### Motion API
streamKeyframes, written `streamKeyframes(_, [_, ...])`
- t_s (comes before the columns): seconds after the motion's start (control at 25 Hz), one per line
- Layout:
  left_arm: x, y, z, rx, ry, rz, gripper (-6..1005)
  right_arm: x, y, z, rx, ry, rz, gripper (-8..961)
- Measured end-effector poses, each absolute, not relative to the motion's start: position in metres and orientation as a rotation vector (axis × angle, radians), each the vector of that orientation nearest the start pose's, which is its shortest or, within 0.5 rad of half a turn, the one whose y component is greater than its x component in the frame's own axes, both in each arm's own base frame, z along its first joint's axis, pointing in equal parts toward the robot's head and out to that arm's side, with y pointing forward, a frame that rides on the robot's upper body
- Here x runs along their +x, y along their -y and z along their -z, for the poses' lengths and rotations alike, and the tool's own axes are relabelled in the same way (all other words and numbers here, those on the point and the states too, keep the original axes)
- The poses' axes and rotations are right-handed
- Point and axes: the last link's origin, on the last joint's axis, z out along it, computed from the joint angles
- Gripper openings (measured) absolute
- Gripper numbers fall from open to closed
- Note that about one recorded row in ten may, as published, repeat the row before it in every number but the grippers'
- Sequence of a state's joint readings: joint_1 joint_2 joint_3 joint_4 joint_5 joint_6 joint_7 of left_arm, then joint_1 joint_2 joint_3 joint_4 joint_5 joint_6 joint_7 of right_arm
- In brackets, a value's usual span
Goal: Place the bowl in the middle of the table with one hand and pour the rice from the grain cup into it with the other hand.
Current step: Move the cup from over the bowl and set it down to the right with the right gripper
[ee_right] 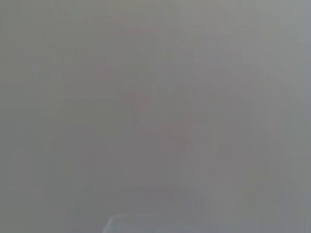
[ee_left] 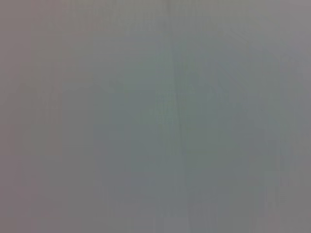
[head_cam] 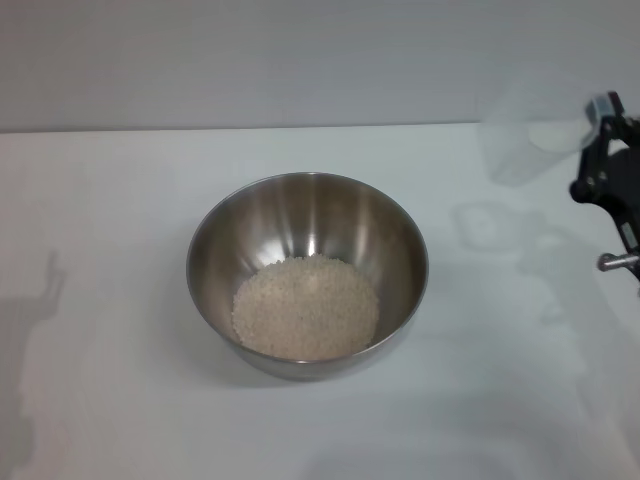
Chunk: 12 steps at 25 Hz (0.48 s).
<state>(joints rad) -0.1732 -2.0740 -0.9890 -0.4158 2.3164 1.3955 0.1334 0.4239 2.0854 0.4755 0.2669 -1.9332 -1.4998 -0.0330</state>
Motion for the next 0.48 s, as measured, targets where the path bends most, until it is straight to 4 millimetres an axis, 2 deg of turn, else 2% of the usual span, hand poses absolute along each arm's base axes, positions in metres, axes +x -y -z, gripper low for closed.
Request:
streamKeyframes(0.04, [-0.330,-0.271,-0.020,-1.304,0.335,0.696,801,0.277,-0.310,0.013,-1.510,-0.258,-0.908,5])
streamKeyframes(0.2, [-0.330,-0.272,-0.020,-1.308,0.334,0.698,801,0.298,-0.323,0.015,-1.554,-0.352,-0.775,5])
streamKeyframes(0.48, [-0.330,-0.272,-0.020,-1.309,0.333,0.697,800,0.303,-0.338,0.024,-1.629,-0.427,-0.715,4])
